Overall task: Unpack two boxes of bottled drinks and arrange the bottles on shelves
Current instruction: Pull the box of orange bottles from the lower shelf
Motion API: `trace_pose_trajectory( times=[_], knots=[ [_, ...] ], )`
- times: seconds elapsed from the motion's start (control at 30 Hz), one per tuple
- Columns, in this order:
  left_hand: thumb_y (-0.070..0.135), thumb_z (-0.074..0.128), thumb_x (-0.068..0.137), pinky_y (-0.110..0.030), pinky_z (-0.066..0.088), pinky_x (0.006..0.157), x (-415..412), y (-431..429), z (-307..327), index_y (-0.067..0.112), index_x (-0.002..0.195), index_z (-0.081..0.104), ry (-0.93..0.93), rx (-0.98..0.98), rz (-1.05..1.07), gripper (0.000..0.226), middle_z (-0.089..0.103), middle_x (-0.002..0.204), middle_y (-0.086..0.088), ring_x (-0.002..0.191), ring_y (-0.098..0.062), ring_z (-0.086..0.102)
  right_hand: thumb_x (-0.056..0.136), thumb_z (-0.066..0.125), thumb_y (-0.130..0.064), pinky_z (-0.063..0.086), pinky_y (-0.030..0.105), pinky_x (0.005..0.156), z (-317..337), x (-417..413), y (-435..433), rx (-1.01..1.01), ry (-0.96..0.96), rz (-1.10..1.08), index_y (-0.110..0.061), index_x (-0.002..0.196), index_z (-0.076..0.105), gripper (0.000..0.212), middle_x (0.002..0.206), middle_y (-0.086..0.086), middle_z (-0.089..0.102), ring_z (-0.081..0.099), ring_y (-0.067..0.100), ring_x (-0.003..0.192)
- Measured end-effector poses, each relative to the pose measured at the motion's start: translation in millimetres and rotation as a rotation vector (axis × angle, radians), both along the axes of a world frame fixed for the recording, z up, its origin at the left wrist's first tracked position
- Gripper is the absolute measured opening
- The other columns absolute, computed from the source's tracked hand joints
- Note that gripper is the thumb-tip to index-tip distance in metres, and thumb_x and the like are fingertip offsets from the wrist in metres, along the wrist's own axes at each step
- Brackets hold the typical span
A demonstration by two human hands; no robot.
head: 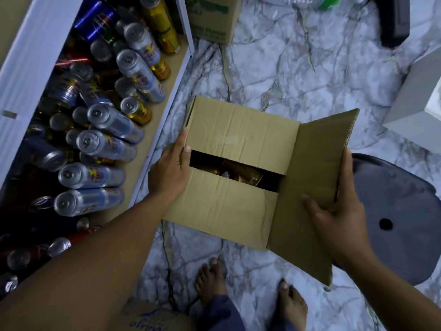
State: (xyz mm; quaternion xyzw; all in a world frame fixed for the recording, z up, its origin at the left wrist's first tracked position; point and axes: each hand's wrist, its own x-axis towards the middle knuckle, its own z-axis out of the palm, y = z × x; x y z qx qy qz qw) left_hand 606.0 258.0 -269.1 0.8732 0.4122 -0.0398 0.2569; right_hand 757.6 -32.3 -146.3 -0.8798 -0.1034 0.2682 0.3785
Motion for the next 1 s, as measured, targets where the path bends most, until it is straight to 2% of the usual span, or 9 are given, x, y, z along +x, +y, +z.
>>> trace_pose_trajectory(
  times=[0.13,0.27,0.37,0.47,0.63,0.8,0.83,0.9,1.0],
  knots=[
    [0.050,0.024,0.109,-0.049,0.054,0.083,-9.5,24.8,2.4,0.051,0.159,0.016,-0.017,-0.011,0.022,0.050,0.050,0.152,-0.002,0.117,-0.039,0.059,0.092,0.072,-0.014,0.051,0.035,0.088,-4.0,-7.1,20.6,0.002,0.032,-0.007,-0.063,0.153,0.001,0.106,0.106,-0.060,0.044,0.060,-0.016,0.088],
    [0.046,0.026,0.110,-0.048,0.048,0.092,-19.4,47.3,4.6,0.048,0.160,0.015,0.015,-0.038,0.063,0.051,0.045,0.157,-0.004,0.128,-0.038,0.053,0.093,0.071,-0.015,0.051,0.033,0.086,-9.1,-13.9,40.2,0.034,0.037,0.014,-0.059,0.155,-0.002,0.106,0.111,-0.053,0.047,0.060,-0.018,0.088],
    [0.046,0.026,0.110,-0.046,0.046,0.098,-27.1,61.5,6.8,0.048,0.161,0.015,0.020,-0.043,0.085,0.052,0.042,0.160,-0.003,0.135,-0.036,0.049,0.094,0.070,-0.015,0.047,0.010,0.068,-12.9,-17.7,52.4,0.046,0.044,0.039,-0.052,0.158,-0.004,0.104,0.097,-0.059,0.049,0.060,-0.021,0.079],
    [0.049,0.023,0.110,-0.049,0.046,0.100,-34.1,72.4,8.0,0.052,0.159,0.011,0.045,-0.077,0.106,0.051,0.038,0.163,-0.002,0.137,-0.037,0.047,0.094,0.070,-0.012,0.045,0.003,0.063,-16.4,-22.3,63.4,0.069,0.045,0.036,-0.049,0.159,-0.002,0.104,0.093,-0.067,0.043,0.060,-0.021,0.078],
    [0.049,0.024,0.110,-0.048,0.040,0.107,-42.1,88.5,8.3,0.052,0.160,0.010,0.037,-0.116,0.127,0.051,0.034,0.165,-0.004,0.143,-0.037,0.041,0.095,0.069,-0.012,0.052,0.010,0.061,-20.5,-28.5,76.5,0.062,0.024,0.040,-0.053,0.156,-0.004,0.104,0.085,-0.052,0.054,0.065,-0.008,0.071],
    [0.048,0.024,0.111,-0.047,0.044,0.101,-46.7,99.2,7.1,0.050,0.160,0.010,0.045,-0.115,0.138,0.051,0.046,0.154,-0.017,0.135,-0.040,0.048,0.095,0.068,-0.013,0.059,0.043,0.072,-16.4,-36.2,92.1,0.059,0.019,0.058,-0.052,0.156,-0.007,0.104,0.083,-0.021,0.064,0.067,0.022,0.079],
    [0.048,0.023,0.111,-0.046,0.045,0.096,-47.3,100.6,6.3,0.051,0.159,0.009,0.051,-0.114,0.139,0.051,0.049,0.149,-0.019,0.129,-0.041,0.051,0.095,0.068,-0.013,0.059,0.043,0.072,-17.3,-36.7,92.0,0.057,0.020,0.054,-0.050,0.157,-0.007,0.104,0.089,-0.015,0.068,0.068,0.020,0.078],
    [0.048,0.023,0.111,-0.046,0.045,0.091,-47.1,100.9,5.7,0.051,0.160,0.008,0.061,-0.108,0.139,0.051,0.052,0.144,-0.021,0.124,-0.043,0.053,0.096,0.069,-0.015,0.058,0.031,0.070,-23.3,-35.9,85.6,0.056,0.023,0.030,-0.049,0.157,-0.008,0.104,0.098,-0.026,0.063,0.067,0.003,0.074],
    [0.047,0.024,0.111,-0.049,0.044,0.098,-45.6,97.3,8.4,0.051,0.160,0.007,0.077,-0.097,0.142,0.052,0.048,0.149,-0.020,0.129,-0.043,0.050,0.095,0.071,-0.022,0.051,0.020,0.076,-32.1,-32.8,73.3,0.046,0.054,-0.032,-0.054,0.156,-0.010,0.107,0.108,-0.032,0.052,0.062,-0.012,0.082]
  ],
)
